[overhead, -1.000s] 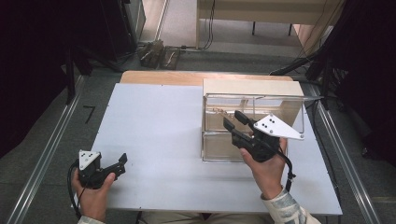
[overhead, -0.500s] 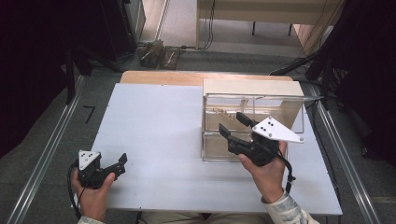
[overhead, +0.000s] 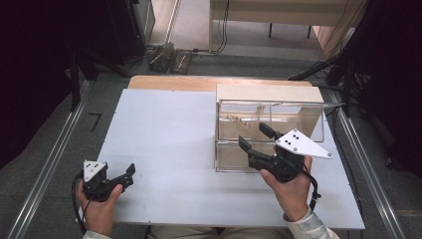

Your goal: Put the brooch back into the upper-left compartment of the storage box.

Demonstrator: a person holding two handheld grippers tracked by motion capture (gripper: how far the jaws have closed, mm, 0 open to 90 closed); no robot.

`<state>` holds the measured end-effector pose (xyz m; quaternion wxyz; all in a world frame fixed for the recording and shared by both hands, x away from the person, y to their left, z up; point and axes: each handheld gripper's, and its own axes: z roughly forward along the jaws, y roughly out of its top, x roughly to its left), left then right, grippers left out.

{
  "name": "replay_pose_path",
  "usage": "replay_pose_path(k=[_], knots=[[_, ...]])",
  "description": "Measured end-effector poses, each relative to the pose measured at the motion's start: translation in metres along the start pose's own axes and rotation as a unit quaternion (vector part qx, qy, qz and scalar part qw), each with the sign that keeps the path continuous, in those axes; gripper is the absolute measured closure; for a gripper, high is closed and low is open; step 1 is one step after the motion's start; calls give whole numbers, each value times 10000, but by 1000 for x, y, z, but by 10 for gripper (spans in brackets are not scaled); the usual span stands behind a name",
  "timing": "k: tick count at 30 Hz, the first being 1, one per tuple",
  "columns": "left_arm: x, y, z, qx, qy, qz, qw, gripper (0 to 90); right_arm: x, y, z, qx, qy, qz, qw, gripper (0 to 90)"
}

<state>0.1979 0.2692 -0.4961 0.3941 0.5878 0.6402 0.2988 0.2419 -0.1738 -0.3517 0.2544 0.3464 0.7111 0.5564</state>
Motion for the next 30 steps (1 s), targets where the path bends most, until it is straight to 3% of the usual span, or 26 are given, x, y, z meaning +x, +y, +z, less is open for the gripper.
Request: replay_pose_path(k=[12, 30], knots=[[1, 0, -1, -10, -2, -8, 10000, 59, -6, -4, -18, -37, -83, 75, 9999, 258], [0, 0, 0, -29, -12, 9, 10000, 59, -29, -23, -53, -7, -533, 260, 9982, 258]])
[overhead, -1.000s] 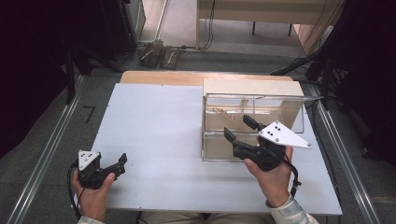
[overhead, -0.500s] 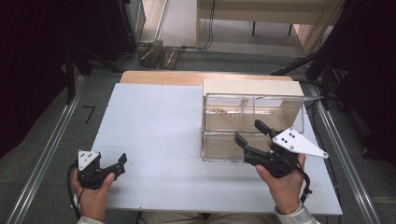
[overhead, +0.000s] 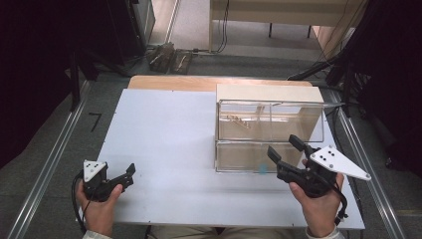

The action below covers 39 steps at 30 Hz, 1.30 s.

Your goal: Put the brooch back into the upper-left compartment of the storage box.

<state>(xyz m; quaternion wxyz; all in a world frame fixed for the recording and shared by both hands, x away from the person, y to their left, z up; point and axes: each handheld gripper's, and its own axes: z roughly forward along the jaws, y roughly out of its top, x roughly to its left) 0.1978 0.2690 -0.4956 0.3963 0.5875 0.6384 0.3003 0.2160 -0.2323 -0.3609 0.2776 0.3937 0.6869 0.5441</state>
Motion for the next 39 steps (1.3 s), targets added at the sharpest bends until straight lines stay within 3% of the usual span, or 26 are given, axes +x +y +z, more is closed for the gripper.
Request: replay_pose_path(k=[9, 17, 26, 39], knots=[[0, 0, 0, 13, 11, 10, 10000, 59, -14, -20, -26, -16, -424, -18, 9991, 258], [-1, 0, 1, 34, 6, 3, 10000, 59, -32, -40, -45, 76, -753, 153, 9970, 257], [-1, 0, 1, 34, 6, -3, 10000, 59, -55, -60, -43, 215, -843, 589, 9945, 255], [-1, 0, 1, 23, 13, -13, 10000, 59, -73, -74, -44, 386, -1193, 686, 9897, 241]])
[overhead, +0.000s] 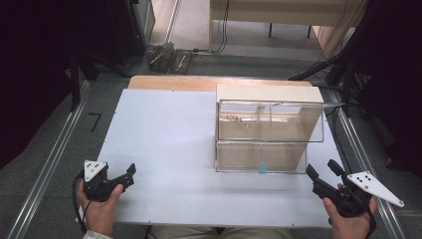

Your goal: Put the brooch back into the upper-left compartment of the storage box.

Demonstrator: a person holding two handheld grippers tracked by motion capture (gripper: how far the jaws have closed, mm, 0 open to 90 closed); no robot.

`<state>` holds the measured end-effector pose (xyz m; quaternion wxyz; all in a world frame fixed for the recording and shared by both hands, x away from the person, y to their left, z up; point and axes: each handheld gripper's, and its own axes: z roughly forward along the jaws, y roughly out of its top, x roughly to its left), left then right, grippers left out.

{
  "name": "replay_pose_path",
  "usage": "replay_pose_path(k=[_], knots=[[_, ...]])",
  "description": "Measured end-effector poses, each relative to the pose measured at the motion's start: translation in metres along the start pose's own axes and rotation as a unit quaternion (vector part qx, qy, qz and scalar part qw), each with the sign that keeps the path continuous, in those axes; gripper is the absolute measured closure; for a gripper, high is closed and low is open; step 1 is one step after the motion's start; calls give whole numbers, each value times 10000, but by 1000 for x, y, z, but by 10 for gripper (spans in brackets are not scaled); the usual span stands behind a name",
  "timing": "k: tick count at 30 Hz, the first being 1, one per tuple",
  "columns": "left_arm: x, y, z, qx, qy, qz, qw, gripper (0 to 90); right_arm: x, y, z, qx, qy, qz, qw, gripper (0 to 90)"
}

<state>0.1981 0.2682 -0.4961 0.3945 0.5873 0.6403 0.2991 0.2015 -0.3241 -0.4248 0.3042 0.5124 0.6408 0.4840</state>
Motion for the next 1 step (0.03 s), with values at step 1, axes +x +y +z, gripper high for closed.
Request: replay_pose_path(k=[1], knots=[[0, 0, 0, -1, -4, -3, 10000, 59, -2, -1, 0, 23, -39, 23, 10000, 241]])
